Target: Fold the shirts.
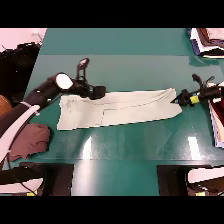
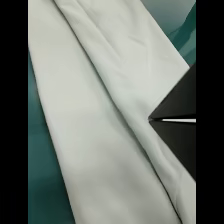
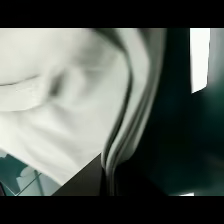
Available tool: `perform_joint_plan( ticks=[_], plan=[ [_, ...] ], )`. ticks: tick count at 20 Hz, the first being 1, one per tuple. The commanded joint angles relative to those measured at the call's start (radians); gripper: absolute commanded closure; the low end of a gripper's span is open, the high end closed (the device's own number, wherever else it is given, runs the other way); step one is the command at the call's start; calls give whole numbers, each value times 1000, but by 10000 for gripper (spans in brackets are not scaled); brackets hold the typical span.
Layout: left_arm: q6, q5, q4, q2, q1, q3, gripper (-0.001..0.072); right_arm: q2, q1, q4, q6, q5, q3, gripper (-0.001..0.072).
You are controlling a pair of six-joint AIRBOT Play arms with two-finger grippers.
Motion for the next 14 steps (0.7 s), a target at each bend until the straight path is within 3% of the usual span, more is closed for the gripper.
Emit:
perform_joint_plan(
  ticks=[1, 6, 9, 14],
  plan=[
    [-5, 13, -29, -132, -72, 85, 684, 98, 57, 11, 24, 66, 113, 692],
    [-5, 8, -34, -286, -135, 210, 684, 261, 216, 11, 141, 16, 290, 692],
    [-5, 1, -36, -317, -136, 216, 684, 284, 315, 15, 173, 10, 384, 692],
    [-5, 15, -39, -323, -136, 216, 683, 283, 451, 145, 173, -45, 436, 691]
  ],
)
